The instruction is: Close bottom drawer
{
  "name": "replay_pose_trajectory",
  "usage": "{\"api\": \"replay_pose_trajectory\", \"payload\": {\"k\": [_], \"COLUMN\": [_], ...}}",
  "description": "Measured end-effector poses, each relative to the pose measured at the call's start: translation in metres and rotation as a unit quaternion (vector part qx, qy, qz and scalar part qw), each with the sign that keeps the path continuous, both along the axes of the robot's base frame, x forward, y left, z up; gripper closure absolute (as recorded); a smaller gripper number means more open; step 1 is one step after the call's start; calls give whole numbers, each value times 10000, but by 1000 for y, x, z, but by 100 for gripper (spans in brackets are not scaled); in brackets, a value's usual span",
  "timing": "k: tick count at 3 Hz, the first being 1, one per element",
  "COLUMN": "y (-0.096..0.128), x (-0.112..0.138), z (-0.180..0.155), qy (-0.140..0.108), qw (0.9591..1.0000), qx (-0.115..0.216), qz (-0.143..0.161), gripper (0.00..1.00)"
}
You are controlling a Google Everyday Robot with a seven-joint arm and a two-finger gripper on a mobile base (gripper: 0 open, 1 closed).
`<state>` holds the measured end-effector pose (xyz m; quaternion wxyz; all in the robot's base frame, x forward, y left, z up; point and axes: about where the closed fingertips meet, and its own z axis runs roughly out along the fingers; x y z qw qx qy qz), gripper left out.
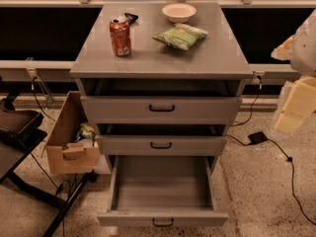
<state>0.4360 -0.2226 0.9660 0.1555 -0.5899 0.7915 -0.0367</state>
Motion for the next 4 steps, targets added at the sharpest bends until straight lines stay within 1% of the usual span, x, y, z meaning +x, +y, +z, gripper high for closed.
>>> {"api": "replay_pose_trajectory", "payload": {"k": [1,2,3,4], "y": [11,23,32,61], "x": [-14,-44,-66,-85], "z": [-40,-125,-178,-260], "qy": [163,673,1081,1396], "qw": [9992,9940,9873,9829], "qx": [325,630,803,879], "qz": [-176,-596,-837,-823], "gripper": [0,0,0,0]}}
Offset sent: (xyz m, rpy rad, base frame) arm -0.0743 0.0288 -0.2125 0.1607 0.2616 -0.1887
